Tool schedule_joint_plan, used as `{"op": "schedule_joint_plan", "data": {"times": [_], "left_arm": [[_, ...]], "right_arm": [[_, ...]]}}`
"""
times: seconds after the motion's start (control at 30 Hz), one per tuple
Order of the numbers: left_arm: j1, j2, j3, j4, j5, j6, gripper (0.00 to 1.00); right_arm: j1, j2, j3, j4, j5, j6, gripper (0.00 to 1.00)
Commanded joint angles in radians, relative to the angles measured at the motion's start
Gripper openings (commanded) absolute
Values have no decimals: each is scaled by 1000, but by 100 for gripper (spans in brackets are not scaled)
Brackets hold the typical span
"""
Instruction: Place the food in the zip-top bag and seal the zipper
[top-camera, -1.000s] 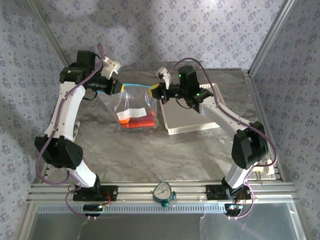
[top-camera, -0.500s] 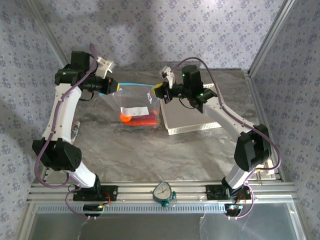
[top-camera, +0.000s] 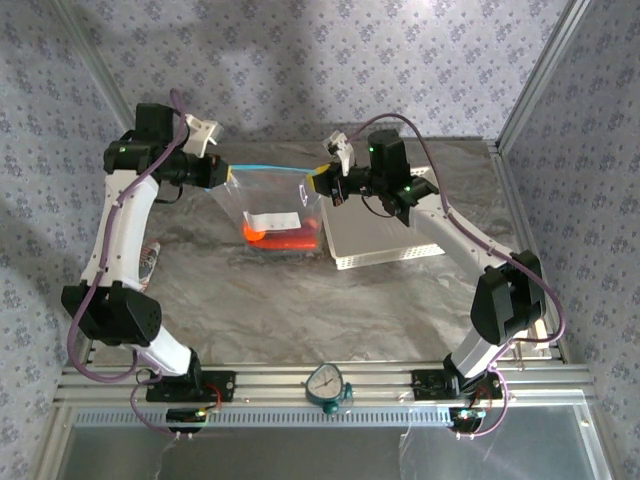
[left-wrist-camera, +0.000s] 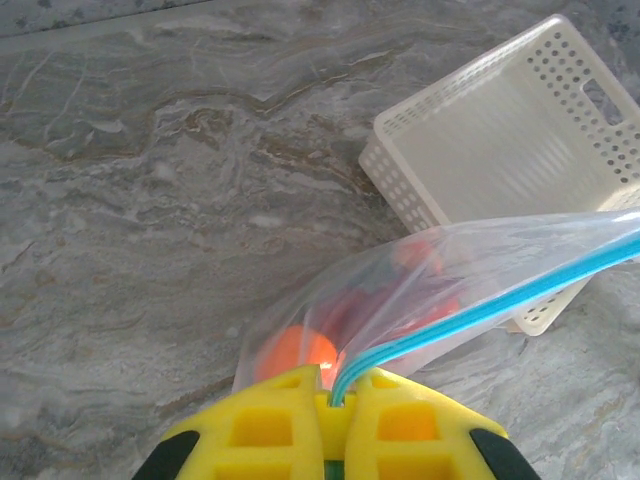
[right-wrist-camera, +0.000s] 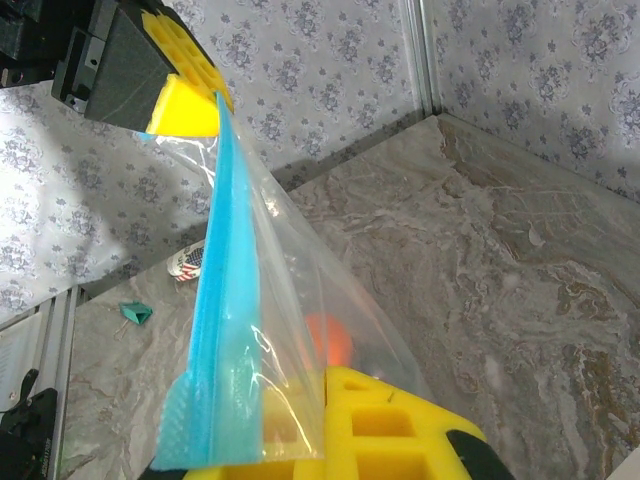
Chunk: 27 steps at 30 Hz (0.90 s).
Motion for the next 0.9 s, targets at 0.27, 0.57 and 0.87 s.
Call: {"op": "schedule_joint_plan", "data": {"times": [0.27,0.57,0.87], "left_arm": [[51,-83,-31,-5,-243,-62,5],[50,-124,-71,11,-374,-109,4],[0,-268,-283,241,-449,-187,0]], "right_arm": [[-36,-32,5,-31,35,10,0],[-27,-27,22,-46,38,10,0],[37,-34,72,-153,80,-50,0]]}}
